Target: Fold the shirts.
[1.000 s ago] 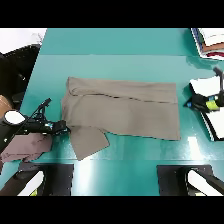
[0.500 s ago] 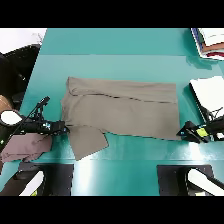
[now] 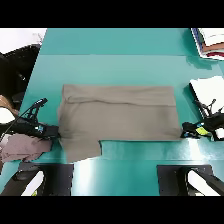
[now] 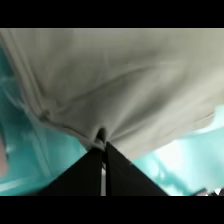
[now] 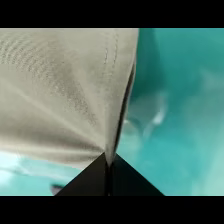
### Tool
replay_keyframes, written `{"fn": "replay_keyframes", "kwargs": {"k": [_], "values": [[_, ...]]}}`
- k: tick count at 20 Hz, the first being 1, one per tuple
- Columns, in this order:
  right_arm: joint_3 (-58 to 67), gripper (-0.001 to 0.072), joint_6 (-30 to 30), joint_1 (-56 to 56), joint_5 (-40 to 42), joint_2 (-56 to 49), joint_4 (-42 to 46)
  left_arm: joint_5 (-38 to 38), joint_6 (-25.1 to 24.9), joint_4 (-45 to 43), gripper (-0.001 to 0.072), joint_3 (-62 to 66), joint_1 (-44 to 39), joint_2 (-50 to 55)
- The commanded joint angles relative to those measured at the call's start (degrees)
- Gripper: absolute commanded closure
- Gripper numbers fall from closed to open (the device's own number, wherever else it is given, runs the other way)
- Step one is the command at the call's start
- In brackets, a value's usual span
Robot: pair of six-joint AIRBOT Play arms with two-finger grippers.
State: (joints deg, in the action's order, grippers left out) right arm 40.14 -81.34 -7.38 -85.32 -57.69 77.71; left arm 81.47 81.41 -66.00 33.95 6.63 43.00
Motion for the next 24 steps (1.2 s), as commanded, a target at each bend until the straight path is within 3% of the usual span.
{"fn": "replay_keyframes", "kwargs": {"k": [1,3,6,13,17,20,21,22,23,24], "values": [[0.9,0.0695,0.0,1.2,-7.7,8.8,6.4,9.4,4.0,-0.5,0.0682,0.8,0.0,-5.7],[1.0,0.0695,-0.1,1.2,-7.2,12.5,6.4,9.2,5.2,1.3,0.0682,1.8,0.0,-6.8],[1.2,0.0695,-0.1,1.2,-2.8,12.1,4.5,1.0,4.2,2.0,0.0682,5.3,0.0,-3.6],[20.7,0.0695,0.0,2.2,7.3,-9.7,1.3,-15.3,-5.1,5.0,0.0681,19.2,0.0,19.8],[31.1,0.0695,0.0,6.0,10.8,-22.3,0.3,-21.8,-5.6,5.2,0.068,25.6,0.0,33.1],[37.1,0.0683,0.0,6.1,10.9,-29.6,-6.0,-23.8,-5.3,5.4,0.0676,28.2,0.0,38.5],[39.1,0.0572,0.0,5.7,11.1,-31.7,-8.1,-24.0,-5.3,5.5,0.049,28.7,0.0,39.1],[40.5,0.0444,0.0,5.1,11.0,-33.3,-10.6,-24.9,-5.3,6.5,0.0217,28.7,0.0,39.1],[41.9,0.034,0.3,4.5,11.0,-34.6,-13.3,-25.0,-5.2,8.1,0.0152,28.9,0.1,39.1],[42.8,0.0295,1.7,3.7,10.3,-35.4,-16.4,-24.1,-5.2,8.2,0.0153,29.6,0.1,39.1]]}}
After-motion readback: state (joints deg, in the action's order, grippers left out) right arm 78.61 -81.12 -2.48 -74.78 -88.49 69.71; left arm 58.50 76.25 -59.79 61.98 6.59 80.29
